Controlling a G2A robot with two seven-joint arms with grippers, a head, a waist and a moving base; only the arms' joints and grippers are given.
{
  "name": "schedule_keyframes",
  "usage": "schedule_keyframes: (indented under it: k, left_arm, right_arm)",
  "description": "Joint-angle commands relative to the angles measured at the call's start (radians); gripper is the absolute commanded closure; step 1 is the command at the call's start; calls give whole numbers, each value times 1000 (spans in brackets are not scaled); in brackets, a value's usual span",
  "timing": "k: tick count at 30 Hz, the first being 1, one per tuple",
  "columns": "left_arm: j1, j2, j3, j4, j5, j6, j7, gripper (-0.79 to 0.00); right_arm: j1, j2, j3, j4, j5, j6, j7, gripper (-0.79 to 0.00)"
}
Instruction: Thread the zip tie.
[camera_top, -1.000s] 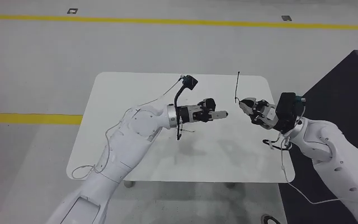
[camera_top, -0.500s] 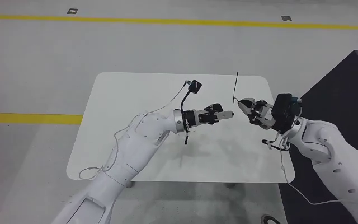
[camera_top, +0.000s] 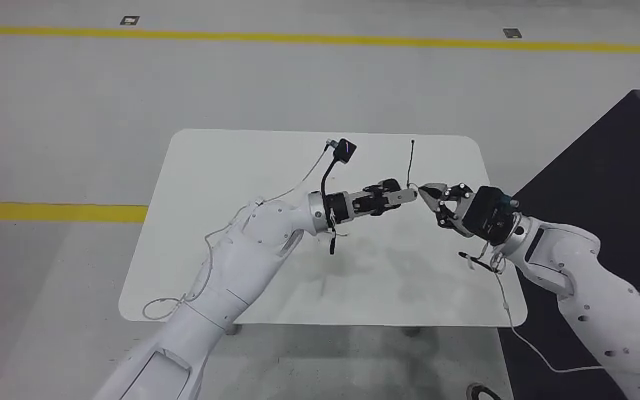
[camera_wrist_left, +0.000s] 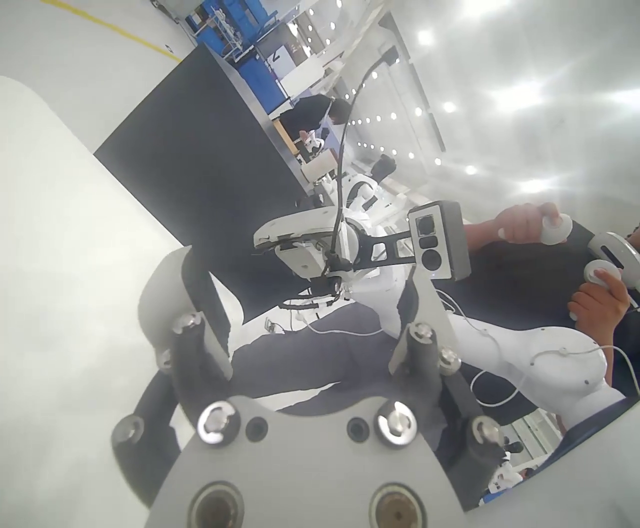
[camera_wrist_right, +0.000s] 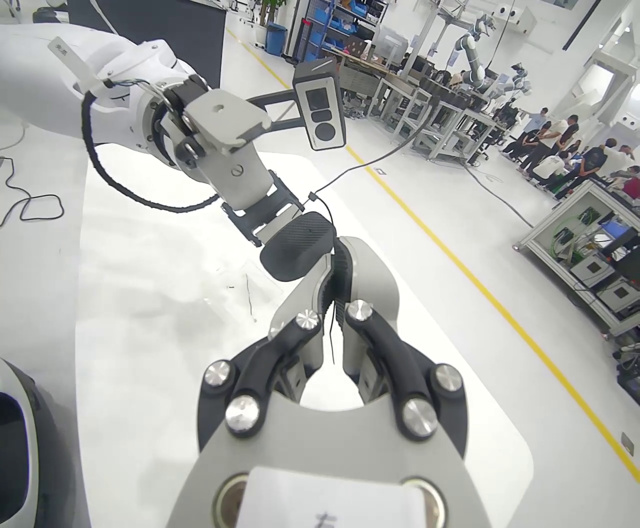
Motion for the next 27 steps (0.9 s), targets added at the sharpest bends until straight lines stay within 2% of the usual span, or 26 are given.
schedule_keyframes:
  k: [1, 27]
  left_arm:
    - [-1, -1, 0, 2, 0, -3, -2, -529]
    - [8, -10, -19, 8, 23, -15, 5, -225]
  right_arm:
    - [0, 0, 0, 0, 0, 0, 0, 0]
    - [0, 0, 0, 0, 0, 0, 0, 0]
